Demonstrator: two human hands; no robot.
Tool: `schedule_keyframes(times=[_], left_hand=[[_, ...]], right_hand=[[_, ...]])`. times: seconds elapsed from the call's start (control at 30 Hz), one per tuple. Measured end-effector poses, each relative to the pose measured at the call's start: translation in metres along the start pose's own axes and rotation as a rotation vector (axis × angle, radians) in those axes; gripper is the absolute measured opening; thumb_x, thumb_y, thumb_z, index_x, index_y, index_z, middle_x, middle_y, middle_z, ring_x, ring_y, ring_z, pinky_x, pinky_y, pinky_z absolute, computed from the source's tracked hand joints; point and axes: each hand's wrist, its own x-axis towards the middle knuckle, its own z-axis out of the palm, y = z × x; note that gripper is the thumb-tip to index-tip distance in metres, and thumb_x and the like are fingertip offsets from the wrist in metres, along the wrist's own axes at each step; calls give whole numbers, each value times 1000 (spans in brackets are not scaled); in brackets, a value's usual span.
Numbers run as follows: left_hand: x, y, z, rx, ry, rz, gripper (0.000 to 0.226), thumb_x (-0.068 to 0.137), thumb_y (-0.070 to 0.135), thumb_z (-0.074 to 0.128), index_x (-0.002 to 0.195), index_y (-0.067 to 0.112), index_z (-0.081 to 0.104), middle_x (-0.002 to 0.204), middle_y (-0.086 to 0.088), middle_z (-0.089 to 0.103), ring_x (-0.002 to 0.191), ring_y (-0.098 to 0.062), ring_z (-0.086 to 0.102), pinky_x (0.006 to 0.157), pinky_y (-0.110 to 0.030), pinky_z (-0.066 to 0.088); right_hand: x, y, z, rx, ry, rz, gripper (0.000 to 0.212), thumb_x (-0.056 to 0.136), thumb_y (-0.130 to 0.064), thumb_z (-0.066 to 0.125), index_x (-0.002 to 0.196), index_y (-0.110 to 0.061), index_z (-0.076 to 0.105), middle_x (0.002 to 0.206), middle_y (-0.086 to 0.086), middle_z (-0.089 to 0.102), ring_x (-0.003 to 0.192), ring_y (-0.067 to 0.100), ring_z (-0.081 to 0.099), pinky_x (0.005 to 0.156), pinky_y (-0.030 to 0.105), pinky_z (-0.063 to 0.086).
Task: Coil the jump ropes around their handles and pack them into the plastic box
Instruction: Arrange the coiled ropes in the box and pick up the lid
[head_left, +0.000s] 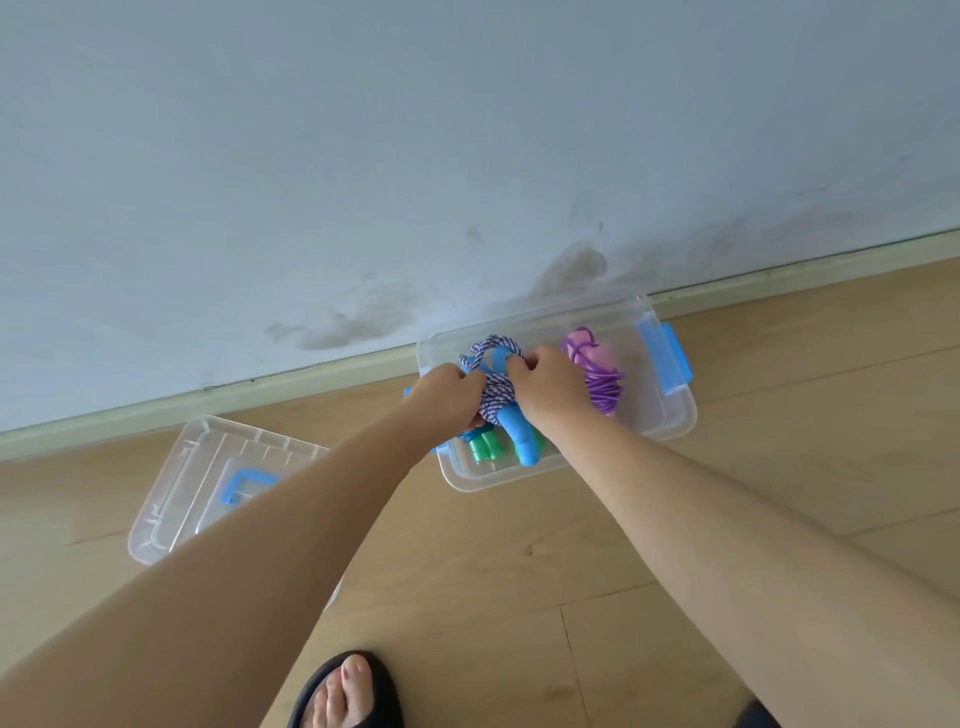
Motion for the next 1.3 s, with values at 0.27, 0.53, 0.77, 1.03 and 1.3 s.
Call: schedule_keyframes(times=[0.27,0.53,0.77,1.03,1.3], left_hand=[[-21,-21,-39,272,183,282,20,92,27,41,99,22,59,92,-2,68,81,-24,67,72,-39,57],[-29,-140,-84,495,244,-24,23,89,35,56,102,17,51,99,-5,60,89,-27,58,79,-39,51],[-16,-203,-28,773,71,-51,40,94,47,53,116,14,52,117,-4,56,102,-24,60,78,-34,49],[-20,-202,-16,937,152,31,22,89,3,44,106,16,53,105,-2,59,92,-25,64,66,-30,41],[-81,-107,-88,728,436,174,17,82,28,48,71,15,46,72,-2,54,67,-24,54,61,-32,39]], right_hand=[[-12,-12,6,-410,-28,-95,23,98,-15,41,111,-5,57,116,17,63,110,35,59,84,36,43],[-90,-77,65,-39,154,-479,16,91,-4,48,104,-4,56,102,14,61,93,34,56,75,42,42],[-111,-62,112,-106,-251,-158,28,100,-23,43,125,-14,51,121,4,62,112,26,58,82,31,42],[-93,-31,109,-125,-604,224,51,96,-48,38,137,-19,45,132,4,54,115,28,57,104,41,43],[-109,-79,64,6,-561,203,50,86,-54,30,109,-18,57,92,5,47,68,26,49,75,34,49]])
